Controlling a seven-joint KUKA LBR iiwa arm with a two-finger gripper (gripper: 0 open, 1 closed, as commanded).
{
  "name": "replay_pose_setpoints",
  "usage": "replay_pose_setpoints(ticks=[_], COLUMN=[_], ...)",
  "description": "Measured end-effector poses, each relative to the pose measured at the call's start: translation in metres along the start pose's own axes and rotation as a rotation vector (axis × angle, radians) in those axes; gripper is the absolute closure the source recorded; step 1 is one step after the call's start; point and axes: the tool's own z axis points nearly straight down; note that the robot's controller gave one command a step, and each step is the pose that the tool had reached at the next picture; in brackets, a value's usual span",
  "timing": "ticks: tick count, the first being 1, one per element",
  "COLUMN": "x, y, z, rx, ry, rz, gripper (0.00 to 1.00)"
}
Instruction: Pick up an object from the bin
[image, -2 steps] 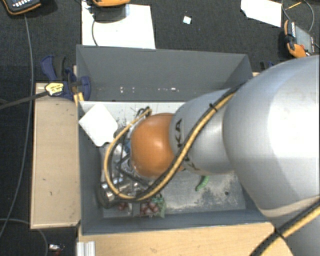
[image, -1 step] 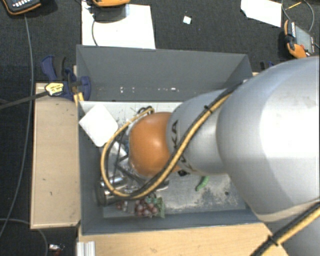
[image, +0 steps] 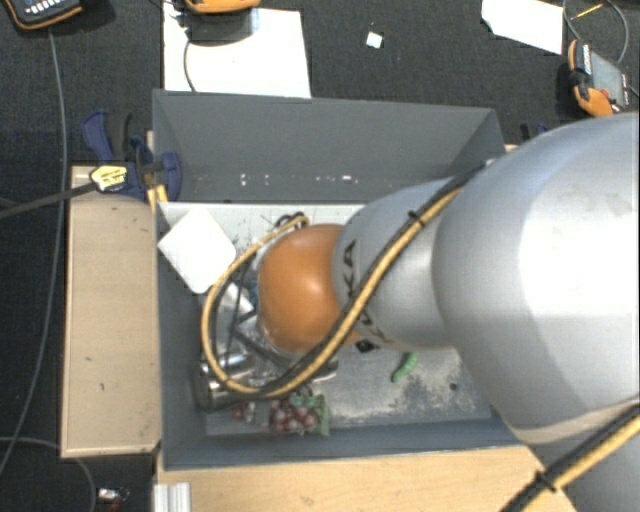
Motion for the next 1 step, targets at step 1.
replay_pose_setpoints(ticks=[1], x=[0.0025], y=[-0.0008], z=[-0.0168], rx=[0.003], ry=[0.010], rz=[0.002], gripper=[1.00])
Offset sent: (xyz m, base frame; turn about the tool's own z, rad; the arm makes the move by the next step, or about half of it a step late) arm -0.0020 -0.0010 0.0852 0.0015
